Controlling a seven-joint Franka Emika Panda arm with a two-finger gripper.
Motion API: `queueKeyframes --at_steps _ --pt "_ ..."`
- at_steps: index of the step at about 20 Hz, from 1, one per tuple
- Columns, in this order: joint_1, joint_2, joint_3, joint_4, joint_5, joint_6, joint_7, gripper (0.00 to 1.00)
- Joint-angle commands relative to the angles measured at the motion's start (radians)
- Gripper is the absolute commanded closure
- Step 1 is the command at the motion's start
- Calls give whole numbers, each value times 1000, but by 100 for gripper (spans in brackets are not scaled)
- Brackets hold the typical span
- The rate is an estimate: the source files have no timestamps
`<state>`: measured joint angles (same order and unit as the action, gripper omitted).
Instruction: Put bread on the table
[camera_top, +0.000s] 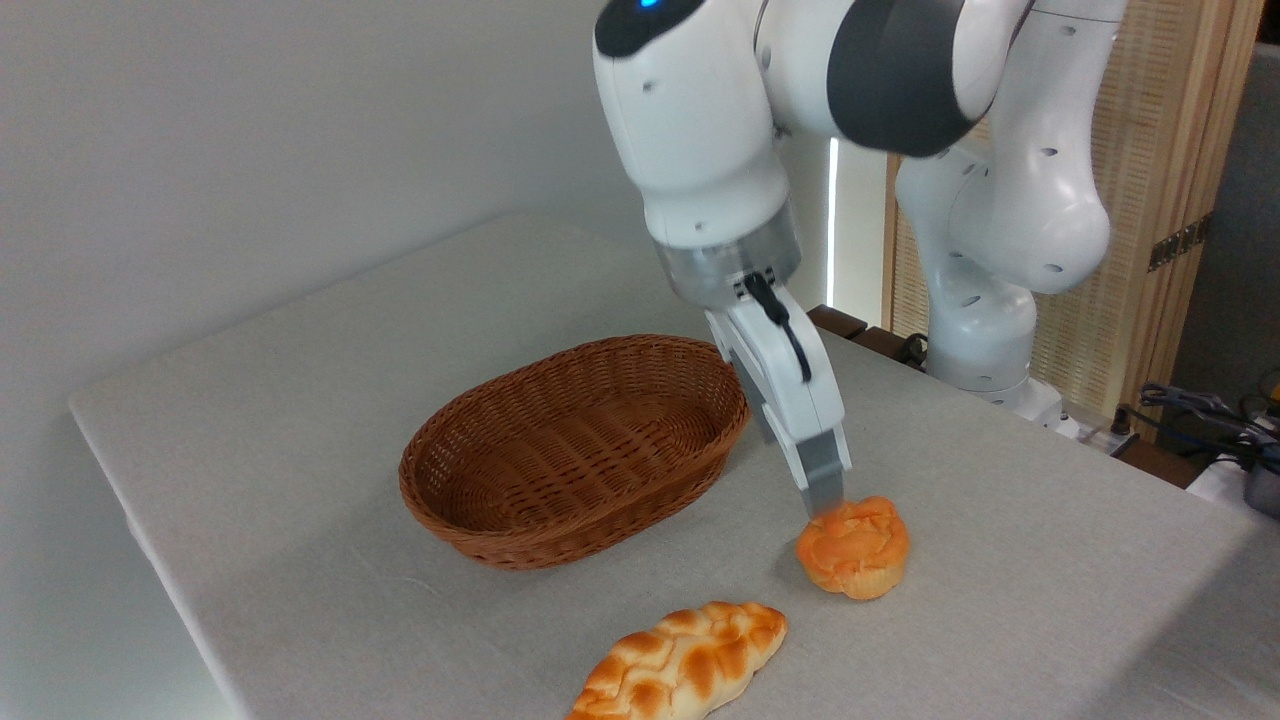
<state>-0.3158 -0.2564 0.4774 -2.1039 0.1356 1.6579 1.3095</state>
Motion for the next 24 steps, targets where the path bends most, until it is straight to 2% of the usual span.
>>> queueKeyframes --at_steps 1,2,6,9,10,13,14,16,17,18,19,24 --pt "4 16 9 214 -137 -105 -86 0" --pt "4 23 9 258 -174 -104 -149 0" --pt "-5 117 -17 445 -267 -102 -366 0" --pt "7 121 -100 460 -286 -74 -487 0" --pt "21 126 -150 458 -281 -66 -513 0" --pt "165 163 -323 458 -272 -58 -559 0" --pt "193 170 -370 459 -254 -60 -550 0" --pt "246 189 -469 461 -158 -64 -550 0" --pt "274 198 -515 461 -134 -64 -559 0" --pt "300 201 -532 466 -134 -64 -559 0" --pt "305 201 -528 466 -137 -67 -547 0" --pt "305 201 -488 481 -143 -70 -546 0"
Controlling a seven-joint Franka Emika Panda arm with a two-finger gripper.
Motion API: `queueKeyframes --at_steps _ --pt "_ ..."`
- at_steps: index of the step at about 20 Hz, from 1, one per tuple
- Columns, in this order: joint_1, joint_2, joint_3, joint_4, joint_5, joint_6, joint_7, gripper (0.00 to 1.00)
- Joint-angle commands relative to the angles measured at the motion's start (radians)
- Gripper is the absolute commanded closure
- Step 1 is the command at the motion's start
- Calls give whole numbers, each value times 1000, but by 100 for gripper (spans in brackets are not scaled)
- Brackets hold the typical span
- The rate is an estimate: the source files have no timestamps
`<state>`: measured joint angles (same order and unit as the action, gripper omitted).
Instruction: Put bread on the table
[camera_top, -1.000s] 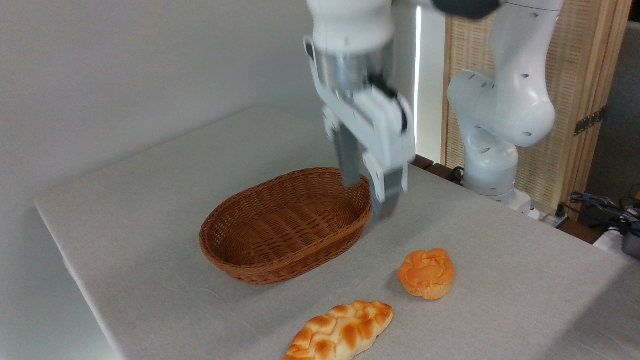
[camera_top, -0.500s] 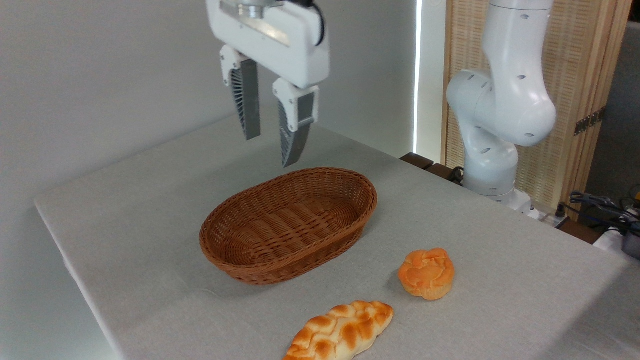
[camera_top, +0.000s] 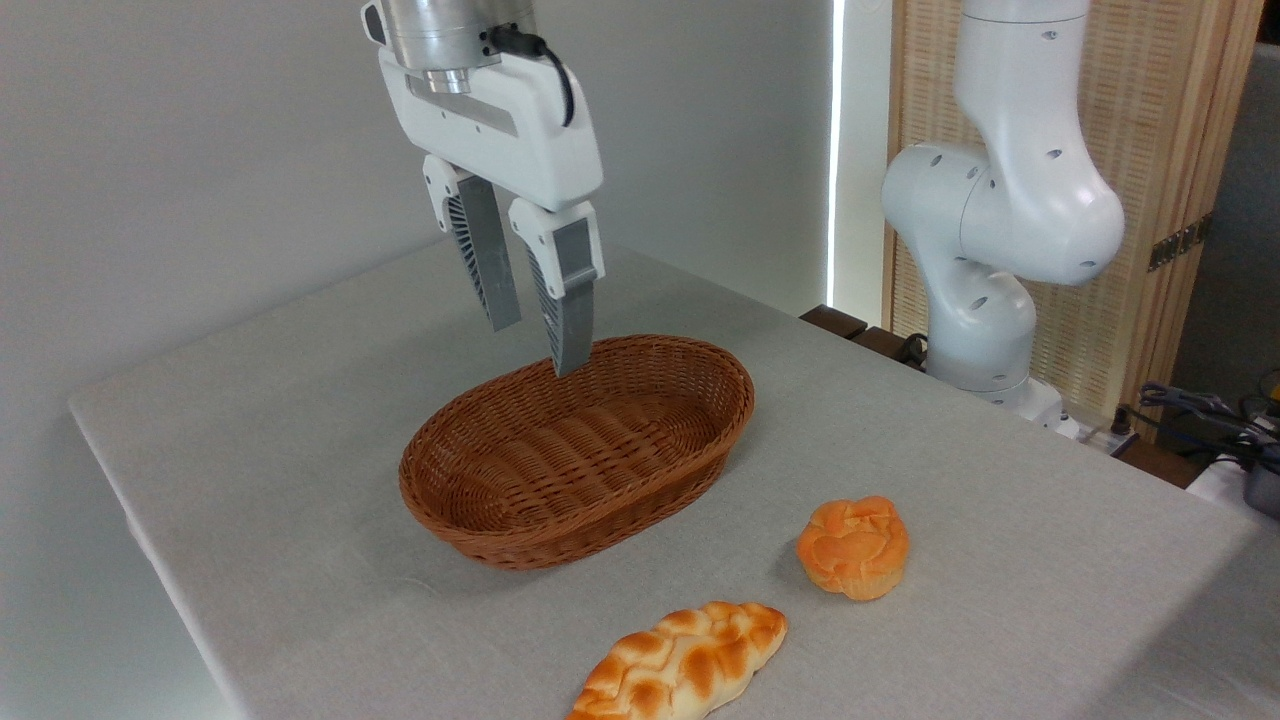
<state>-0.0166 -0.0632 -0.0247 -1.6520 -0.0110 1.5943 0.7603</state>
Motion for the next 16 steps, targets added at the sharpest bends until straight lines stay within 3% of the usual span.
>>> queueKeyframes --at_steps 1,7,16 --pt "6 8 14 29 3 -13 5 0" --pt "3 8 69 50 -38 -39 59 0" --pt "1 17 57 54 -38 -37 63 0"
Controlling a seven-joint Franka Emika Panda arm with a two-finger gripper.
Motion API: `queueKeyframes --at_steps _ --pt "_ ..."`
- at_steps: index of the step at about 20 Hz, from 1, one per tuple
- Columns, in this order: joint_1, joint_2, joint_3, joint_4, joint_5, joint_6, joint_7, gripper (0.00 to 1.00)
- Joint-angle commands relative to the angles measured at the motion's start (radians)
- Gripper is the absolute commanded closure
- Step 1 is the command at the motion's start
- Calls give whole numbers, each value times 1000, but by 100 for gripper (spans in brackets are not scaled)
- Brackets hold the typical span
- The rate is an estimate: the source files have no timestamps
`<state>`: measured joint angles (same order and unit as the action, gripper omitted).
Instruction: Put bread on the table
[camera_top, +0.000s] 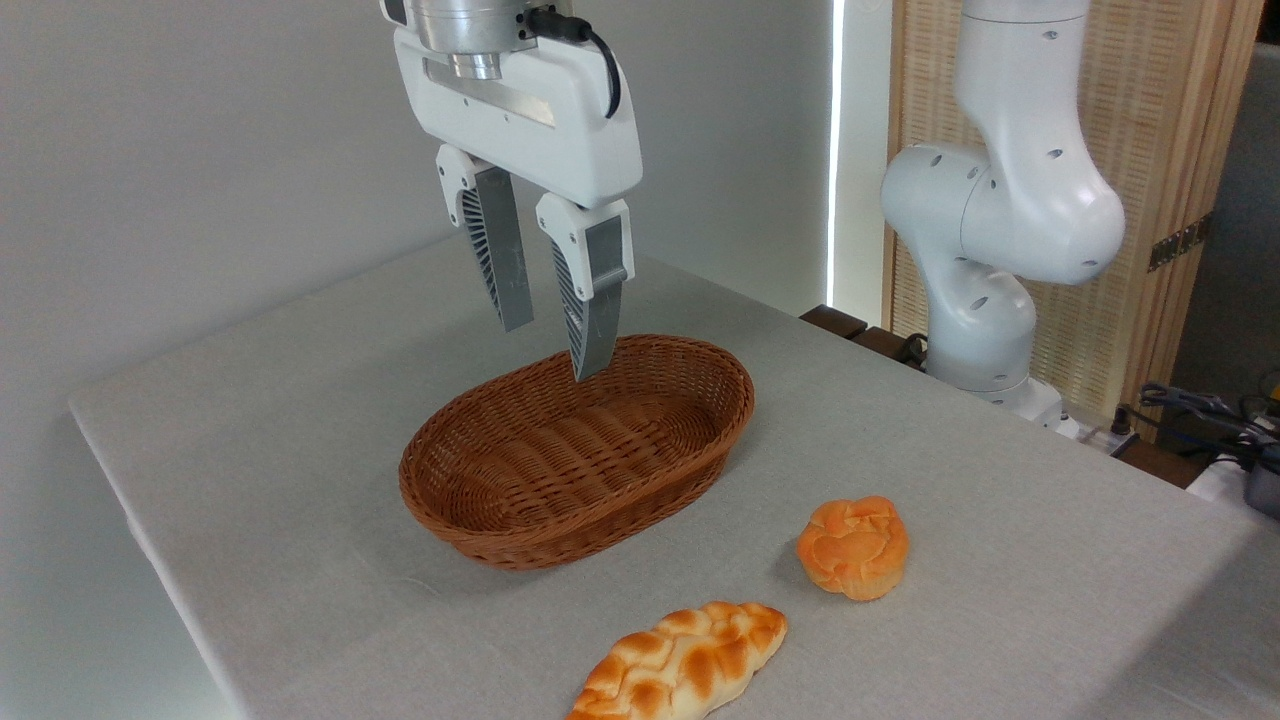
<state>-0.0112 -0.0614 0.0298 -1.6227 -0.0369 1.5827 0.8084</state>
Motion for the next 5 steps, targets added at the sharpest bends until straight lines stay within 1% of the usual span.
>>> queueKeyframes --at_steps 1,5 --pt "-4 15 2 24 -12 -26 15 0" --pt "-4 20 -2 26 -12 -26 17 0"
